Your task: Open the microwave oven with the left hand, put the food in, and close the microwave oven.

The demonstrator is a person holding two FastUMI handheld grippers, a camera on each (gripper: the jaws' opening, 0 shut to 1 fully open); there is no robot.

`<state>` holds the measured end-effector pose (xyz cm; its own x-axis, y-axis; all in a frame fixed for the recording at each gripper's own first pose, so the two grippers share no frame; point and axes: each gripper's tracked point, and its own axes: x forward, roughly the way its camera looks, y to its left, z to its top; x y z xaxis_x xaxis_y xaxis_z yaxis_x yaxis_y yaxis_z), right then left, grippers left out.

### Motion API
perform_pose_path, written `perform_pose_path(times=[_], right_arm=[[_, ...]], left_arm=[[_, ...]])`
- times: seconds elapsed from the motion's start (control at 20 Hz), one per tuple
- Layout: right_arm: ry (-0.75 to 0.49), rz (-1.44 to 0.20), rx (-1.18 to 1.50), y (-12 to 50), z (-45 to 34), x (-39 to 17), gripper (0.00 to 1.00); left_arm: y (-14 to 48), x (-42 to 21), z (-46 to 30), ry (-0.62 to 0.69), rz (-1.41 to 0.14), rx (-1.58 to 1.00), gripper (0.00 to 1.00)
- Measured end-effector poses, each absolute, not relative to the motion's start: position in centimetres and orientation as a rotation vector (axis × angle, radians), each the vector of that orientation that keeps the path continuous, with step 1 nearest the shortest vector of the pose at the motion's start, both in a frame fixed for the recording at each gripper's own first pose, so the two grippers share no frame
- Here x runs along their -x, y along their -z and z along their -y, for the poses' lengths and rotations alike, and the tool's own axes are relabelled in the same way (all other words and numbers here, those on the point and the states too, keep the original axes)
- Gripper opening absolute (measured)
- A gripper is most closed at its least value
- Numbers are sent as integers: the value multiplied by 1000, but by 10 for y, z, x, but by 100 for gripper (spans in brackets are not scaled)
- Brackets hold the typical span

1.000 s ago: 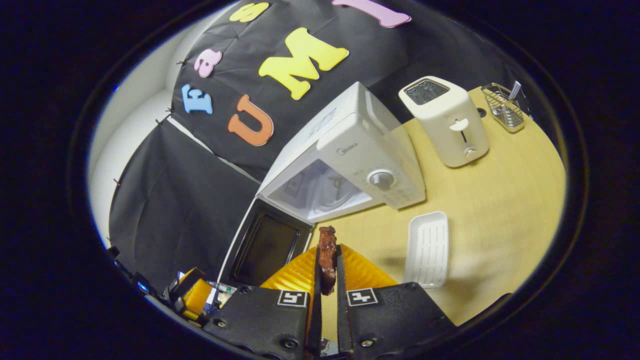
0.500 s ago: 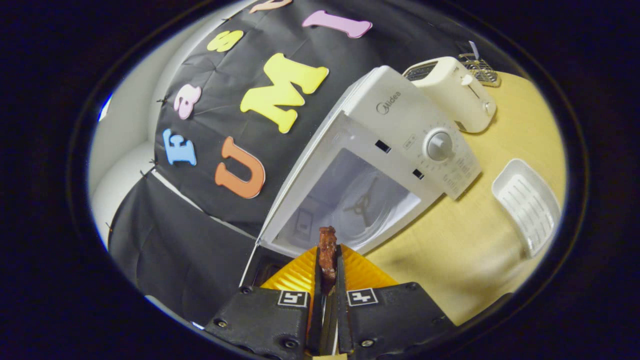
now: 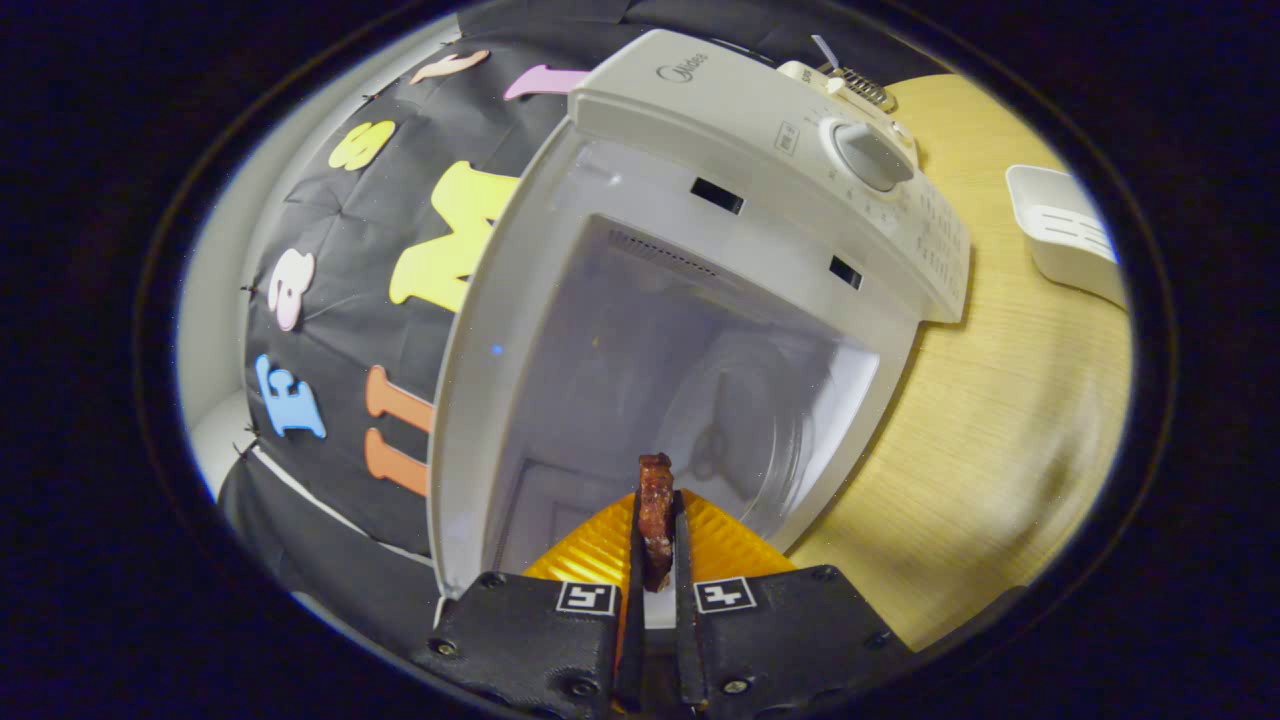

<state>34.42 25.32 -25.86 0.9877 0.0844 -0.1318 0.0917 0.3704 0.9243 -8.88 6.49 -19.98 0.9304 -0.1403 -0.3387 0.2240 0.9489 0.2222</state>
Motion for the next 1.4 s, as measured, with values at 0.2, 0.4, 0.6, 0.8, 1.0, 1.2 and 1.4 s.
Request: perform_pose_path(times=[0.2,0.4,0.6,0.8,1.0,1.2,1.4], right_arm=[[38,-179,-1173,278,-264,-375,16],[74,-165,-1172,294,-265,-386,16],[101,-181,-977,301,-257,-390,23],[98,-204,-780,302,-253,-388,39],[114,-193,-675,299,-245,-384,53],[116,-192,-632,296,-237,-378,58],[112,-166,-491,268,-223,-348,67]], left_arm=[[207,88,-78,177,-332,-259,95],[212,86,-82,171,-344,-247,95],[209,80,-85,172,-337,-248,95],[207,76,-80,183,-332,-260,95],[204,70,-75,193,-319,-272,95],[202,66,-75,187,-311,-257,95],[194,64,-73,180,-297,-250,95]])
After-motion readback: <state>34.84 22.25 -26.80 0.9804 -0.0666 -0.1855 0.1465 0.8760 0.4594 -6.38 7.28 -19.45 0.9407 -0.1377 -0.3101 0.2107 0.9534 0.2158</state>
